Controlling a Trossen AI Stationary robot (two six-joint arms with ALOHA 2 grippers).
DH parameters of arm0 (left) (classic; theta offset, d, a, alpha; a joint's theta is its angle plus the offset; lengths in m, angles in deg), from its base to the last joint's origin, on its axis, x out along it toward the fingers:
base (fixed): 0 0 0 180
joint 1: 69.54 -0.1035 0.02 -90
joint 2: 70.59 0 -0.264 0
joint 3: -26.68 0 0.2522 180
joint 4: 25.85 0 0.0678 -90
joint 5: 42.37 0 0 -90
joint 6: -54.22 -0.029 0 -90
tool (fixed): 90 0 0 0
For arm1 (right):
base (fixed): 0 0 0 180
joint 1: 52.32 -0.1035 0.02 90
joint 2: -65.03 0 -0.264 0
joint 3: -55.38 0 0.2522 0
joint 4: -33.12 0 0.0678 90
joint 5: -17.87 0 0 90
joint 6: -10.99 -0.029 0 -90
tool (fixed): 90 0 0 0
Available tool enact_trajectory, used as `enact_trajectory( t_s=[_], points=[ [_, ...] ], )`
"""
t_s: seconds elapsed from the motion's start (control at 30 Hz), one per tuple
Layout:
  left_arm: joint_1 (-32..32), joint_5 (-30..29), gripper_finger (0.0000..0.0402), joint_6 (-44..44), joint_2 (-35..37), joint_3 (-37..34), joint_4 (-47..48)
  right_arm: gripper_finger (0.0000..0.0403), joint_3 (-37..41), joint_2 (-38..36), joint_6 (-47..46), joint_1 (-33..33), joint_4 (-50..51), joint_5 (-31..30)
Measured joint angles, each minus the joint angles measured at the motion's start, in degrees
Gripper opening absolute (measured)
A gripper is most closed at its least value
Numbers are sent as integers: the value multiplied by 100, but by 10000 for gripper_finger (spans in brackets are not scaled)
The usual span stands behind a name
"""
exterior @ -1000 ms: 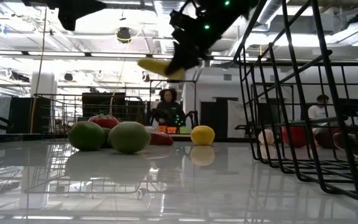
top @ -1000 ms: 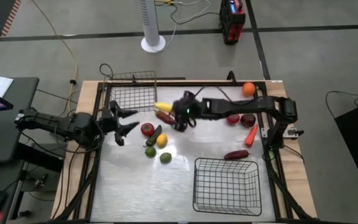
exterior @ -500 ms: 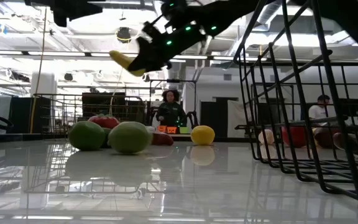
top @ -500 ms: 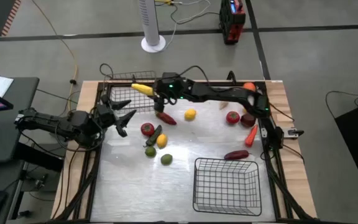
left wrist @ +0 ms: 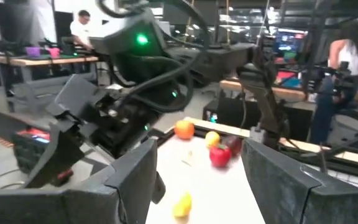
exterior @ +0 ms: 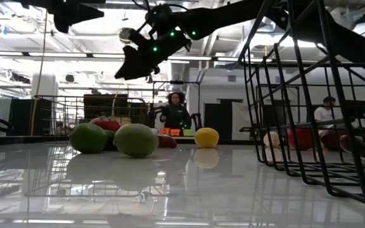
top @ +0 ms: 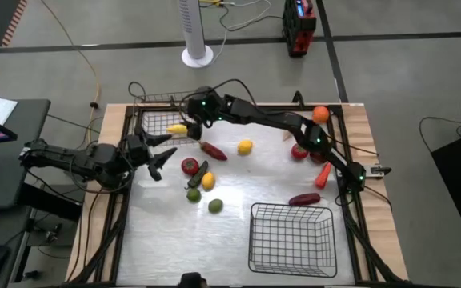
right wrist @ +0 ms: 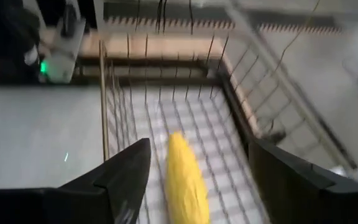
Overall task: Sort produce into baskets
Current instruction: Put the top chili pepper into the top wire basket
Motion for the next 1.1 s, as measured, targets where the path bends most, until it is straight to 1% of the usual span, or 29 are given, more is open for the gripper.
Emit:
enact_trajectory(
  t_s=[0.07,0.17,0.27,0.37,0.43,0.47,0.6,0.7,0.77,0.83,1.0,1.1],
  points=[
    [0,-6,223,2,0,0,76,314,12,-84,-20,39,346,4],
    [0,-86,223,-5,-1,0,218,316,17,-344,2,62,1010,11],
    [0,-265,223,-103,-9,0,197,315,-2,-558,2,-6,1957,15],
    [-4,-353,223,-284,-7,0,156,311,17,-571,-99,-143,2902,11],
    [-12,-369,223,-373,19,12,154,309,59,-552,-164,-256,3245,15],
    [-13,-375,223,-388,25,40,172,308,149,-565,-177,-310,3246,13],
    [23,-304,223,-308,66,93,204,304,756,-593,-343,-458,3147,-14],
    [99,-103,223,-64,78,107,390,302,1276,-602,-476,-525,2774,-142],
    [166,17,223,67,113,107,540,302,1649,-769,-543,-535,2375,-454],
    [228,94,223,191,155,107,700,302,2149,-1026,-601,-532,1991,-590],
    [269,106,223,205,282,107,799,302,3518,-1550,-764,-490,422,-531],
    [260,77,223,197,302,107,795,301,4045,-1676,-848,-490,-290,-484]
  ],
)
